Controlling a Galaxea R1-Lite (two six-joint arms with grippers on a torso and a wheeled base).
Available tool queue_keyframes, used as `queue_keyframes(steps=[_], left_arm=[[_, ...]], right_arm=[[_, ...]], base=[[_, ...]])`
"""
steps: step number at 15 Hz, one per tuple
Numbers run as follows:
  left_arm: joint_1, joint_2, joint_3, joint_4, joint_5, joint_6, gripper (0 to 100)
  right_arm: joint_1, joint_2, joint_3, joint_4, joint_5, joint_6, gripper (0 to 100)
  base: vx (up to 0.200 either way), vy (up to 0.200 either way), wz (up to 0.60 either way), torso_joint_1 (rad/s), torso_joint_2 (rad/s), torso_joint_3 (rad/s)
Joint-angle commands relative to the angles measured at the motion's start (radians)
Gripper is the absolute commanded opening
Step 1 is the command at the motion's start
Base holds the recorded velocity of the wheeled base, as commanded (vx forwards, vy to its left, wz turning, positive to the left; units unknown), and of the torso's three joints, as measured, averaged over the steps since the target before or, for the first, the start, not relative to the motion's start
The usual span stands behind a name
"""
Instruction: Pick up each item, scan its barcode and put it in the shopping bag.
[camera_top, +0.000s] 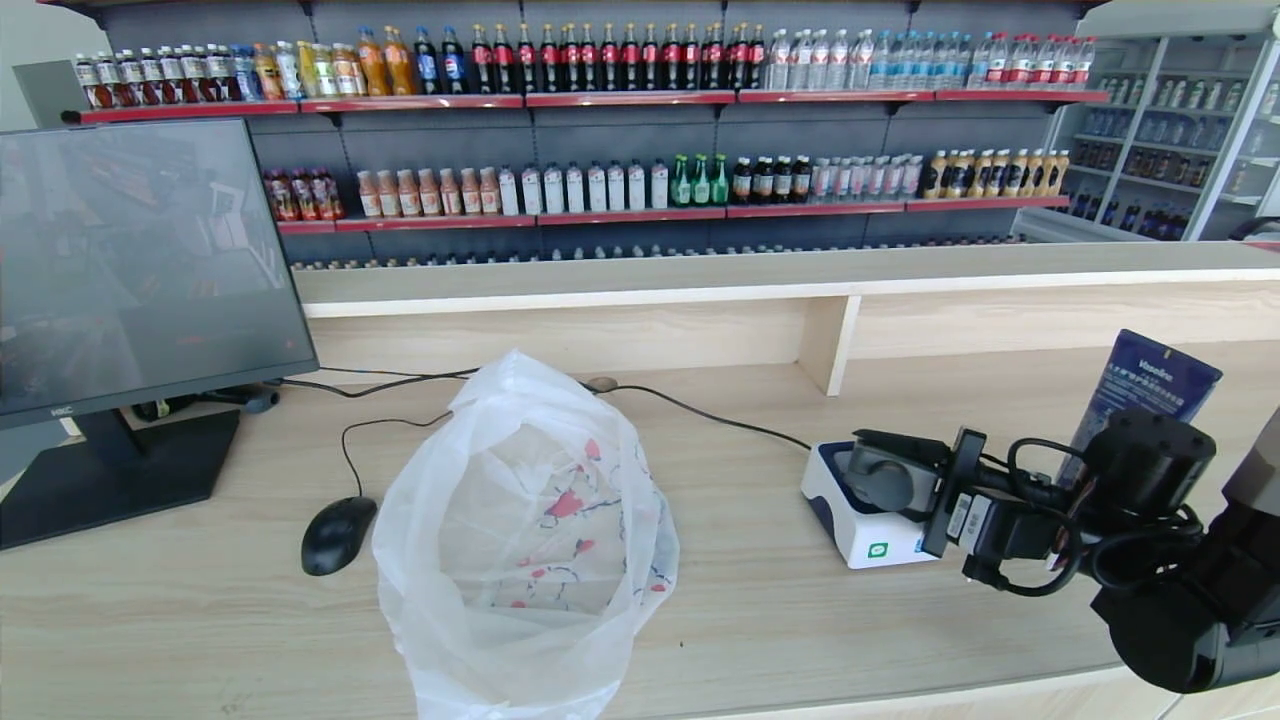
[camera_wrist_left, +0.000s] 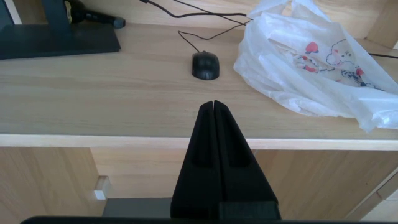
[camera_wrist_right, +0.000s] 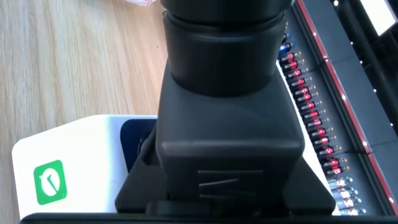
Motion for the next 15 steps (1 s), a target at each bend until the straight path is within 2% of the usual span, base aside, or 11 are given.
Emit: queue_keyframes(steps=[1, 7, 15], left_arm=[[0.0, 0.0, 0.001, 0.0, 0.0, 0.0, 0], [0.0, 0.0, 0.001, 0.0, 0.0, 0.0, 0], [0.0, 0.0, -0.001, 0.0, 0.0, 0.0, 0]], right_arm=[[-0.007, 0.003, 0.001, 0.001, -0.001, 0.0, 0], [-0.024, -0.026, 0.005, 0.001, -0.001, 0.02, 0], [-0.027, -0.172, 0.054, 0.001, -0.062, 0.145, 0]], base=[[0.0, 0.0, 0.0, 0.0, 0.0, 0.0], [0.0, 0.0, 0.0, 0.0, 0.0, 0.0], [0.0, 0.0, 0.0, 0.0, 0.0, 0.0]])
